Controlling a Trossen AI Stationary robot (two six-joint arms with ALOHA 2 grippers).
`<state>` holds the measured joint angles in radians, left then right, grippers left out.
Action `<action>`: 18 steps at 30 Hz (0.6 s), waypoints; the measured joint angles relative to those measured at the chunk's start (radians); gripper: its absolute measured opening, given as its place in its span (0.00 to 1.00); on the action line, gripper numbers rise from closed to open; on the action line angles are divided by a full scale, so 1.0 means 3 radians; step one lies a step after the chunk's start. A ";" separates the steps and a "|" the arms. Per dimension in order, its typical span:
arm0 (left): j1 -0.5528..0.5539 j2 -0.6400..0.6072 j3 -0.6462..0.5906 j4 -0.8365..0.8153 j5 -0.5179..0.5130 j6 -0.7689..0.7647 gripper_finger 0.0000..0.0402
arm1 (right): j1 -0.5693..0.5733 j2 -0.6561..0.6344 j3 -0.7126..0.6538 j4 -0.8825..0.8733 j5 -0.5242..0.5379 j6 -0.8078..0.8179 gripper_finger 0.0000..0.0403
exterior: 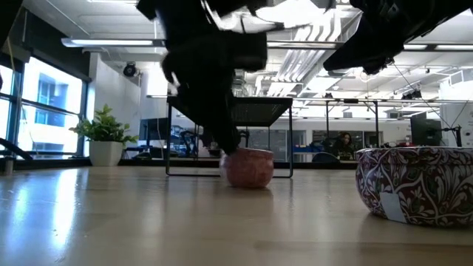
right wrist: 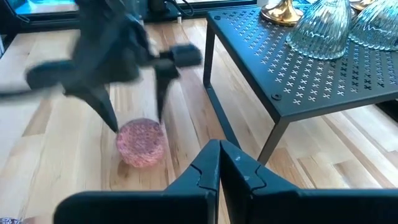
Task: Pick & Place candle stick holders
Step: Put the pink and white candle on the shelf aligned with the black and red candle
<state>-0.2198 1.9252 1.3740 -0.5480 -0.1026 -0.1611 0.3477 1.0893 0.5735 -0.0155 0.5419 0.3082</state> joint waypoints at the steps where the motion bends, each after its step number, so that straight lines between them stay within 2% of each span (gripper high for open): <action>1: -0.0046 -0.0044 -0.0004 -0.0016 -0.0052 0.0002 0.64 | 0.0000 0.0000 0.0000 -0.0016 -0.0001 -0.0008 0.00; 4: -0.0202 -0.0225 -0.0133 0.0062 -0.0209 0.0000 0.49 | 0.0000 0.0000 -0.0001 -0.0068 -0.0043 -0.0054 0.00; 6: -0.0316 -0.0381 -0.0338 0.0311 -0.0277 0.0001 0.36 | 0.0023 0.0005 -0.0001 -0.0118 -0.0019 -0.0043 0.00; 11: -0.0533 -0.0954 -0.1245 0.1265 -0.0528 -0.0114 0.05 | 0.0140 0.0191 -0.0001 0.0018 0.0124 0.0102 0.00; 12: -0.0556 -0.1104 -0.1470 0.1523 -0.0584 -0.0174 0.03 | 0.0172 0.0257 -0.0001 0.0072 0.0123 0.0157 0.00; 18: -0.0645 -0.1934 -0.2803 0.3162 -0.0916 -0.0638 0.08 | 0.0343 0.0808 -0.0001 0.0508 0.0121 0.0457 0.00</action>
<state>-0.4133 1.3450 0.5332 0.4005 -0.3775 -0.3525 0.4507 1.3316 0.5732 0.1368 0.5783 0.4453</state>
